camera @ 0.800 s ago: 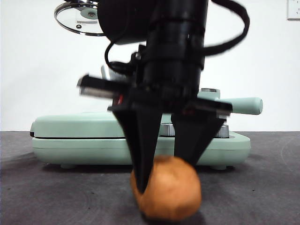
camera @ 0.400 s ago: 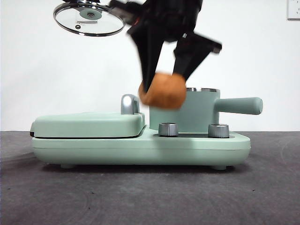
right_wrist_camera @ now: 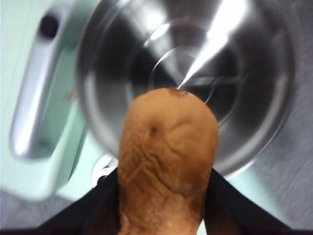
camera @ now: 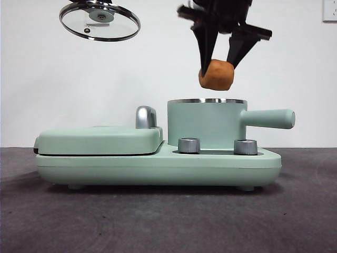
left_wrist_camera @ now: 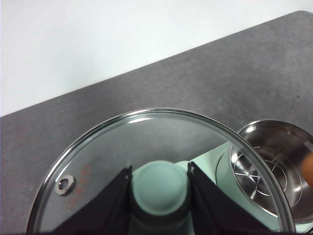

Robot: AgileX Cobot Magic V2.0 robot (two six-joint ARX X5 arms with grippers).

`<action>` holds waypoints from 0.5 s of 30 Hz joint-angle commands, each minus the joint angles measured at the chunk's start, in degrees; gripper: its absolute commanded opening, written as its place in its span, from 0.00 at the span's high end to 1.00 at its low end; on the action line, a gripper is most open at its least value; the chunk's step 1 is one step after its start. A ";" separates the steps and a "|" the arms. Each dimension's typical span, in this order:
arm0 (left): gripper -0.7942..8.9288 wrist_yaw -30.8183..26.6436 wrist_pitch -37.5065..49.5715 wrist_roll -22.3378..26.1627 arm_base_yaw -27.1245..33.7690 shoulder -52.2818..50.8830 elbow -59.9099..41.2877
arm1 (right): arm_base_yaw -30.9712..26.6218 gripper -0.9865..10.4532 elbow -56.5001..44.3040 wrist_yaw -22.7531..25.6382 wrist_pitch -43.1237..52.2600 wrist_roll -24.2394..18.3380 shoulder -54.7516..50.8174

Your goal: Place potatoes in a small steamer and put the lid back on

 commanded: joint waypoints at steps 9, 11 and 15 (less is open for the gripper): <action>0.90 0.20 1.25 0.59 -0.13 0.07 1.68 | -2.25 0.84 10.54 -0.46 0.00 -1.33 11.82; 0.90 0.20 1.11 0.59 -0.13 0.07 1.68 | -2.23 0.84 10.51 0.02 0.28 -1.36 12.66; 0.90 0.20 1.11 0.57 -0.13 0.07 1.68 | -2.23 0.84 10.51 -0.04 1.77 -1.36 13.99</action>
